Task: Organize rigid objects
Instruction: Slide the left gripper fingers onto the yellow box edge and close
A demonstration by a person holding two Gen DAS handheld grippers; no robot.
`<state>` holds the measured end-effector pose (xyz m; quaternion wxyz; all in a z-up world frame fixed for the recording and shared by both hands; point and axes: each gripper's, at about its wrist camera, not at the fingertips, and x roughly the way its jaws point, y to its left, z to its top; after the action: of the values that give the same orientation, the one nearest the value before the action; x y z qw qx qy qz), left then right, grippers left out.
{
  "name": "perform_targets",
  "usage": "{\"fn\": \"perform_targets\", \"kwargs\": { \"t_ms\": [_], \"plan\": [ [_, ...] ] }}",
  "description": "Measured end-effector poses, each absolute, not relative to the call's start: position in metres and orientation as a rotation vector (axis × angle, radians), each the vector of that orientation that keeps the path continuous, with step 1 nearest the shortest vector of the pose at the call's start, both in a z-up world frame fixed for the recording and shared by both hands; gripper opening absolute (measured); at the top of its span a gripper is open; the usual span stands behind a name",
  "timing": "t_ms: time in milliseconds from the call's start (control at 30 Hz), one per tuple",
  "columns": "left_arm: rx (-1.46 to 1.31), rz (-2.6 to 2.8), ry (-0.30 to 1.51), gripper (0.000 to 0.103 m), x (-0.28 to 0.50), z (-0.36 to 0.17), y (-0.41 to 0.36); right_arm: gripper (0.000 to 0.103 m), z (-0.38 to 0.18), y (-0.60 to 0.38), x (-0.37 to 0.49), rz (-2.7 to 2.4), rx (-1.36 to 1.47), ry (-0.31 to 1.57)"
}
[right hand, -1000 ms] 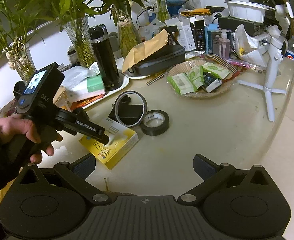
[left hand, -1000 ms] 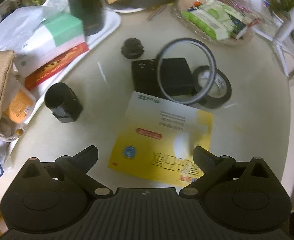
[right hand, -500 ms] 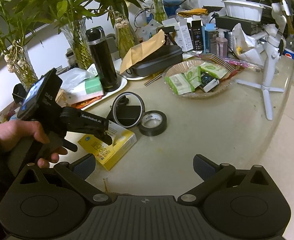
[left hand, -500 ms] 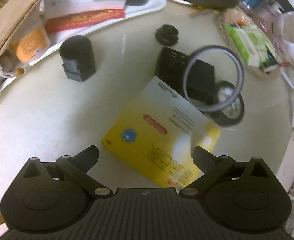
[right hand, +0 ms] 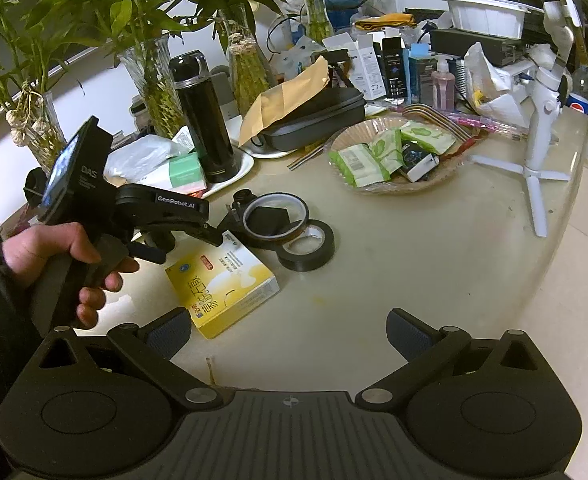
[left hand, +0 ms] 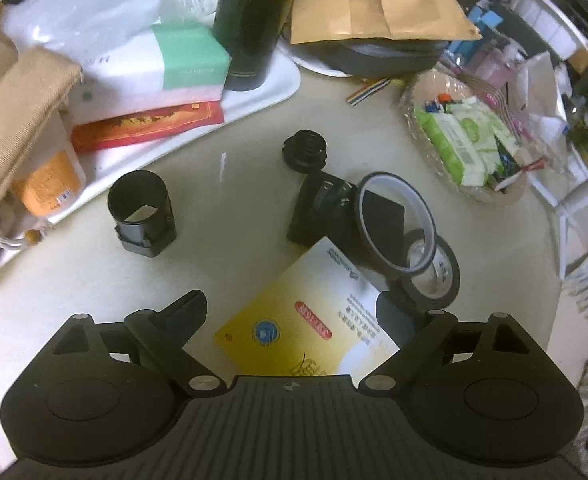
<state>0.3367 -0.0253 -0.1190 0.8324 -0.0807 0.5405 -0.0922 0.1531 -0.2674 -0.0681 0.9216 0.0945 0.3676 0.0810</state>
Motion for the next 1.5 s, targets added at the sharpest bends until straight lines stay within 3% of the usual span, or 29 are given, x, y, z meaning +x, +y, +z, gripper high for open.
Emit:
{"fn": "perform_targets", "kwargs": {
  "t_ms": [333,633,967,1500],
  "plan": [
    [-0.013,-0.053,1.22,0.098,0.341,-0.108,-0.068,0.103,-0.064,-0.272,0.154,0.174,0.218,0.742],
    [0.179,-0.004,1.263,0.099,0.363,-0.143,-0.12,0.103,-0.062,-0.295,0.152,0.131,0.284,0.722],
    [0.28,0.014,1.317,0.099,0.322,-0.148,-0.106,0.103,-0.068,-0.293,0.152,0.119,0.206,0.752],
    [-0.147,-0.078,1.413,0.1,0.303,-0.115,-0.016,0.103,-0.074,-0.271,0.154,0.165,0.114,0.808]
  ]
}}
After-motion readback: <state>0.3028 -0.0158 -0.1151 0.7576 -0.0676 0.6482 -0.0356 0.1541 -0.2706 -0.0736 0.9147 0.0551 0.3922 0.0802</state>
